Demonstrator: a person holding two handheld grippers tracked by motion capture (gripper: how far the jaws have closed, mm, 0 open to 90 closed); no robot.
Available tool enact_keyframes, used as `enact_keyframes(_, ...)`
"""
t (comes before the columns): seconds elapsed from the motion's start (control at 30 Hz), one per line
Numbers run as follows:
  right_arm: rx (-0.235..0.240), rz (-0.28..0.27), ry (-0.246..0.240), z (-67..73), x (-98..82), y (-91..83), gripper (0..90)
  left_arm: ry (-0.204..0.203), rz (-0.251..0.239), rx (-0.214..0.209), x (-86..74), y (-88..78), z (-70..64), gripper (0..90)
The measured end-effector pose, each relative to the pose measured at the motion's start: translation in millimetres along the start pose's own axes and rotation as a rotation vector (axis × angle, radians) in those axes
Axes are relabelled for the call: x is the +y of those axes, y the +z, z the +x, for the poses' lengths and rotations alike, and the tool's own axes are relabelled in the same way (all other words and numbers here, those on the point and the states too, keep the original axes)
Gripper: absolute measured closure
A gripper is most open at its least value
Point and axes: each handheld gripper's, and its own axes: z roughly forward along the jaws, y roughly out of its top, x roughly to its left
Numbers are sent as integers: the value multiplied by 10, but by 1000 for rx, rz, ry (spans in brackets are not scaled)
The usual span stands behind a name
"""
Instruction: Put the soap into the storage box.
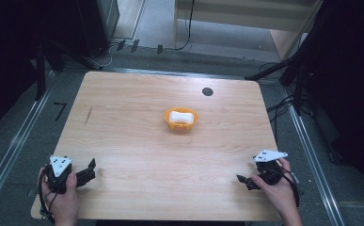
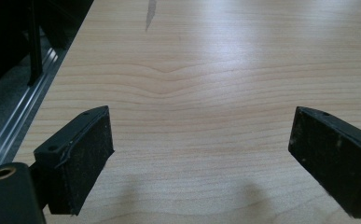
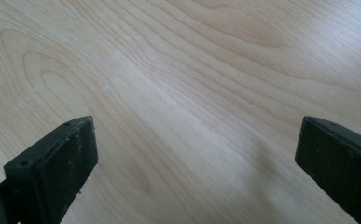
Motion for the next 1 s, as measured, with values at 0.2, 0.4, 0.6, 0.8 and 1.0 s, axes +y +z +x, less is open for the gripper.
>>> enact_keyframes(0.2,-28,-20,35,-44,-186,-113,0,5,1,3,0,-1,-9,68)
enact_keyframes(0.4,-39,-29,62,-76,-331,-200,0,13,1,5,0,0,-14,68)
enact_keyframes(0.6,-60,-42,74,-119,-456,-290,0,17,0,5,-1,-1,-17,68)
enact_keyframes(0.8,-72,-56,94,-159,-569,-382,0,18,0,4,-1,-4,-14,68)
enact_keyframes(1.0,-78,-72,114,-201,-695,-460,0,16,-5,4,-4,-7,-16,68)
